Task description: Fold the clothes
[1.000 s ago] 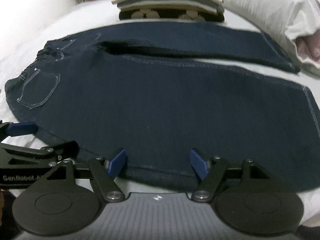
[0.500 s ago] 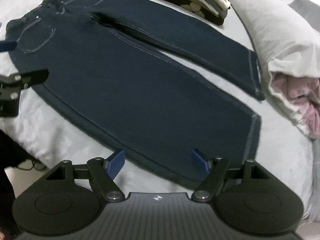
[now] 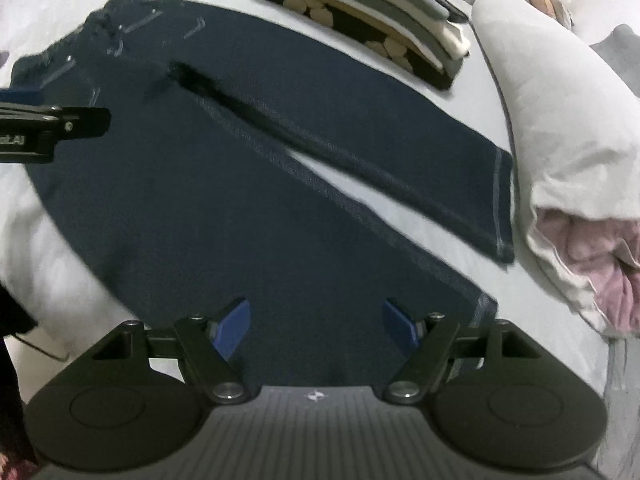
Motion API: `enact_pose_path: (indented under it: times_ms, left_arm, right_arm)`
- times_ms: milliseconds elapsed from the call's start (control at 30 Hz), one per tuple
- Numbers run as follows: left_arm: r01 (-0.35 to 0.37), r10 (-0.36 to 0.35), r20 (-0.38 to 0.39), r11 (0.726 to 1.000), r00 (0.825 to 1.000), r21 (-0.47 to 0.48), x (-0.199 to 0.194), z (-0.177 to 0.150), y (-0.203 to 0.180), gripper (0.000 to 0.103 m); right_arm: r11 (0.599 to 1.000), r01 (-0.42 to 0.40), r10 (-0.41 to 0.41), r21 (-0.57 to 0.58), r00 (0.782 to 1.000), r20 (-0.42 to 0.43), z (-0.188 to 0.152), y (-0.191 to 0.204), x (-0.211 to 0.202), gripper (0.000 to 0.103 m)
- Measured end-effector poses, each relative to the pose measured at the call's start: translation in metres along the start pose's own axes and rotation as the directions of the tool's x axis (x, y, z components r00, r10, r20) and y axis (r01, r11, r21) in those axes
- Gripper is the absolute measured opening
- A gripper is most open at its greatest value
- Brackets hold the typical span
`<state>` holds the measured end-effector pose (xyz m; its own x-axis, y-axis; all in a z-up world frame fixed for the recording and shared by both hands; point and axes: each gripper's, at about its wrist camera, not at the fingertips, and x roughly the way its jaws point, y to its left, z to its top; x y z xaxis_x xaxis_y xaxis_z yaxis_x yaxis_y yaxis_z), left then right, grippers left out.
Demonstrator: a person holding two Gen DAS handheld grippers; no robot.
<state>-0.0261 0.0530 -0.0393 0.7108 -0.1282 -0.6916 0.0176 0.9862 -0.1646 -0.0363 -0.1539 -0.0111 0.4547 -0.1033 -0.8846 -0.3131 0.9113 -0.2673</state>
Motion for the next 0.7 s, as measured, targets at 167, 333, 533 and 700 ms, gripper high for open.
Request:
enact_pose_path:
  times_ms: [167, 333, 533, 700]
  left_arm:
    - [-0.088, 0.088, -0.01, 0.994, 0.996, -0.057, 0.036, 0.024, 0.028, 0.103]
    - [-0.172, 0.17, -0.023, 0.977, 0.985, -0.124, 0.07, 0.047, 0.06, 0.103]
    - [-0.301, 0.3, -0.03, 0.945, 0.953, -0.127, 0.098, 0.061, 0.099, 0.102]
    - [-0.335, 0.337, -0.02, 0.924, 0.941, -0.184, 0.11, 0.074, 0.13, 0.102]
  right_arm:
    - [0.997, -0.04, 0.041, -0.059, 0.999, 0.014, 0.039, 0.013, 0.025, 0.076]
    - [0.991, -0.071, 0.074, -0.113, 0.997, 0.021, 0.081, 0.021, 0.05, 0.076]
    - [0.979, -0.106, 0.115, -0.174, 0.993, 0.042, 0.134, 0.035, 0.08, 0.076]
    - [0.963, -0.148, 0.17, -0.223, 0.982, 0.082, 0.176, 0.056, 0.105, 0.076]
